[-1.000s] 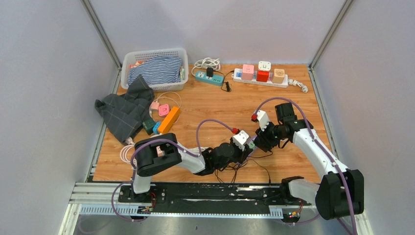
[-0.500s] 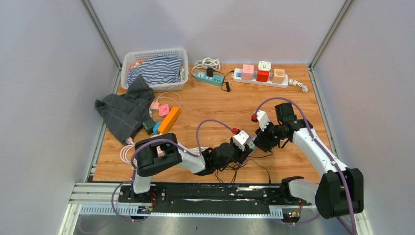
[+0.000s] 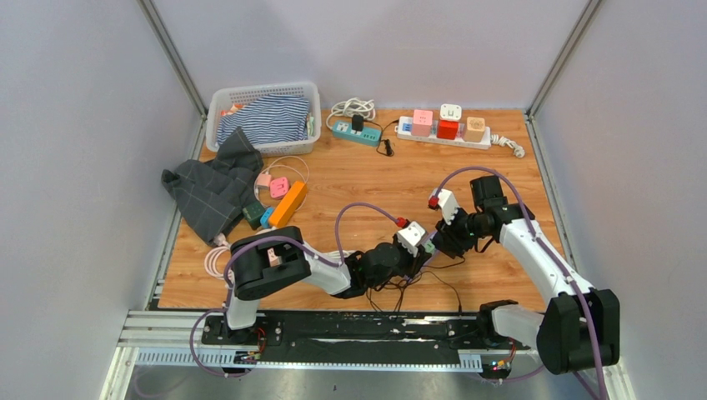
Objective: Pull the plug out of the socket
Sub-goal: Remove the plug from the socket.
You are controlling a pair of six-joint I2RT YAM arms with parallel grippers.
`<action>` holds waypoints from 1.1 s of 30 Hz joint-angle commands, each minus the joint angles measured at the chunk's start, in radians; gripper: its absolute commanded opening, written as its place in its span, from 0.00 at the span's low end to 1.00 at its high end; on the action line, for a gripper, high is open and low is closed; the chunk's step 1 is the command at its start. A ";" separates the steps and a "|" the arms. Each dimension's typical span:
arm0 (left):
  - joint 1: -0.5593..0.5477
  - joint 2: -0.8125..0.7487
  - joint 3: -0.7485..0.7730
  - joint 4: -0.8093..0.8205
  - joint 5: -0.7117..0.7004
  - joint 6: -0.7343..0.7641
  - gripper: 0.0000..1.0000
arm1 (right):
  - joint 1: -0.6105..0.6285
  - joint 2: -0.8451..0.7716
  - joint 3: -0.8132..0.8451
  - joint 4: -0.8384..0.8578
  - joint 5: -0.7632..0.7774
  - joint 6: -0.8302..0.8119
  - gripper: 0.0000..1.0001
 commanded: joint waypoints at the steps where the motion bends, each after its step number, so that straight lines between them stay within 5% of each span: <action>1: 0.021 0.051 -0.021 -0.142 -0.036 0.019 0.00 | 0.016 -0.039 0.001 -0.006 0.053 0.072 0.00; 8: 0.022 0.051 -0.021 -0.143 -0.036 0.018 0.00 | -0.009 -0.012 -0.008 0.005 0.101 0.091 0.00; 15: 0.022 0.054 -0.019 -0.143 -0.036 0.019 0.00 | 0.050 -0.027 0.033 -0.189 -0.279 -0.061 0.00; 27: 0.022 0.056 -0.015 -0.149 -0.034 0.019 0.00 | -0.020 -0.027 0.009 -0.011 0.096 0.103 0.00; 30: 0.022 0.058 -0.014 -0.149 -0.034 0.021 0.00 | -0.020 0.014 0.014 -0.025 0.087 0.099 0.00; 33: 0.022 0.058 -0.013 -0.149 -0.033 0.021 0.00 | 0.006 0.024 0.025 -0.101 -0.082 0.044 0.00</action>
